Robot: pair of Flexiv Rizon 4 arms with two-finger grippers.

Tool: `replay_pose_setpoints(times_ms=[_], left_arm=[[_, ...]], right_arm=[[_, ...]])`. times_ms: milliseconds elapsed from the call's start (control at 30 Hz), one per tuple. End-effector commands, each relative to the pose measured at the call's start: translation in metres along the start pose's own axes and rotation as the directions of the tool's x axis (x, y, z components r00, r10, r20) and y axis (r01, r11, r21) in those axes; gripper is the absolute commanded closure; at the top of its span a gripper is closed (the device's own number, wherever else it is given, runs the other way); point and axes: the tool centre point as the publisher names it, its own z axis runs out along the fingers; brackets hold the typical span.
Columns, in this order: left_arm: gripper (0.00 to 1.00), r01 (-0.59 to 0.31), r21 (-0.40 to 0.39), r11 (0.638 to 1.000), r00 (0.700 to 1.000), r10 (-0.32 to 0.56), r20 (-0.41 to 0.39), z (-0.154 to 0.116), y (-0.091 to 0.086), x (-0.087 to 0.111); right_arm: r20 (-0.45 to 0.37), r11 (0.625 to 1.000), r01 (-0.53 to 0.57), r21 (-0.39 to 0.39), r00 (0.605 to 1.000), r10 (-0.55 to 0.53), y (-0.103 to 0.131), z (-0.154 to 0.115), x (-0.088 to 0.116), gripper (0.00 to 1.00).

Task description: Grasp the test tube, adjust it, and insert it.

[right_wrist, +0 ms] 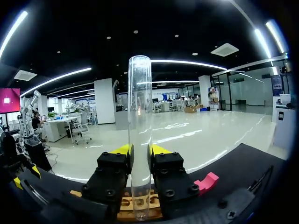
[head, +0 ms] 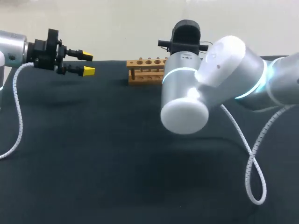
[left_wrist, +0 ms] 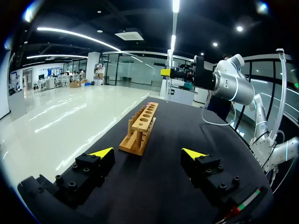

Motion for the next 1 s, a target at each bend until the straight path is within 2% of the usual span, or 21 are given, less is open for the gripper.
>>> replay_pose_setpoints(times_ms=[33,367,1000], left_arm=[[0.00,-0.003,0.003,1.000,1.000,0.003,0.003,0.000,0.001,0.001],[0.00,-0.003,0.003,1.000,1.000,0.003,0.003,0.000,0.001,0.001],[0.00,-0.003,0.003,1.000,1.000,0.003,0.003,0.000,0.001,0.001]], right_arm=[[0.055,1.000,-0.001,0.000,0.998,0.001,0.007,0.011,0.005,1.00],[0.092,1.000,-0.019,0.003,0.996,0.018,0.006,0.023,0.005,1.00],[0.089,1.000,-0.009,-0.007,0.996,0.009,-0.002,0.046,0.017,1.00]])
